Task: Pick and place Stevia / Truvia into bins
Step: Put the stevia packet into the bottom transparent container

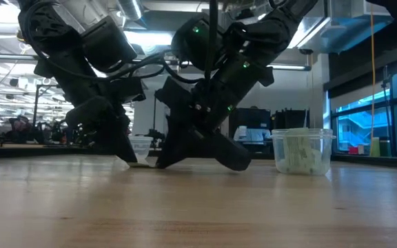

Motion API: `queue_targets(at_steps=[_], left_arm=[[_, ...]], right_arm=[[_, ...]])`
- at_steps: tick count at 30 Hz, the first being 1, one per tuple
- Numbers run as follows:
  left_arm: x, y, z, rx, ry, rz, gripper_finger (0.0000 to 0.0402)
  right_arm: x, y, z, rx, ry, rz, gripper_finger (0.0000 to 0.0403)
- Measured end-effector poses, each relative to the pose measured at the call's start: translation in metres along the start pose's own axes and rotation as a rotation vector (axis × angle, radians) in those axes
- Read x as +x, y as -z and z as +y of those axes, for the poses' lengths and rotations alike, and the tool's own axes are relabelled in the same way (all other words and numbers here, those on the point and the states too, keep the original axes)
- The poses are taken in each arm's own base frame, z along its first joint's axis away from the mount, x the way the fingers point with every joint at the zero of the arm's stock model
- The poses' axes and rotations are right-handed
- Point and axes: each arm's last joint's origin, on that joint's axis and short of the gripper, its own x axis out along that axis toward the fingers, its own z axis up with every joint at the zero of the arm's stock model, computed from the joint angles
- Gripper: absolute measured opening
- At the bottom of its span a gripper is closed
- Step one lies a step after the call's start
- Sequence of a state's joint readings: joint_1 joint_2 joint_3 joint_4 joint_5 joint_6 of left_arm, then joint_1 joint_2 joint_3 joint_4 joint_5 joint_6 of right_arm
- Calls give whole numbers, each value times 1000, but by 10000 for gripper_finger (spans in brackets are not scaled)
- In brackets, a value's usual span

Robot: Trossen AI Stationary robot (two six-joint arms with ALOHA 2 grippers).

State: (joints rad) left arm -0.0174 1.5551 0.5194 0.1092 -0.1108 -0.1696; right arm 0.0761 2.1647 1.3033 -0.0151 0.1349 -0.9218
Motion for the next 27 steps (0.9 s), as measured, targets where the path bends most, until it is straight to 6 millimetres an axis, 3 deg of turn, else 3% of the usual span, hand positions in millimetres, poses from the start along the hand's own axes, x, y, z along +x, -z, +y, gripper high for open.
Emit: queue_targets(at_steps=[9,15,22,27], left_arm=[[0,0,0,43,-13,-5,5],[-7,-2,2,102,-45,-19,13],[-28,-12,3,96,-51,-98,68],[-37,-16,4,137,-68,-129,94]], right_arm=[[-2,-1,-1,58,37,28,3],[-18,-5,-8,85,84,60,2],[-62,-10,-25,255,89,79,1],[-120,-13,-44,601,39,160,0]])
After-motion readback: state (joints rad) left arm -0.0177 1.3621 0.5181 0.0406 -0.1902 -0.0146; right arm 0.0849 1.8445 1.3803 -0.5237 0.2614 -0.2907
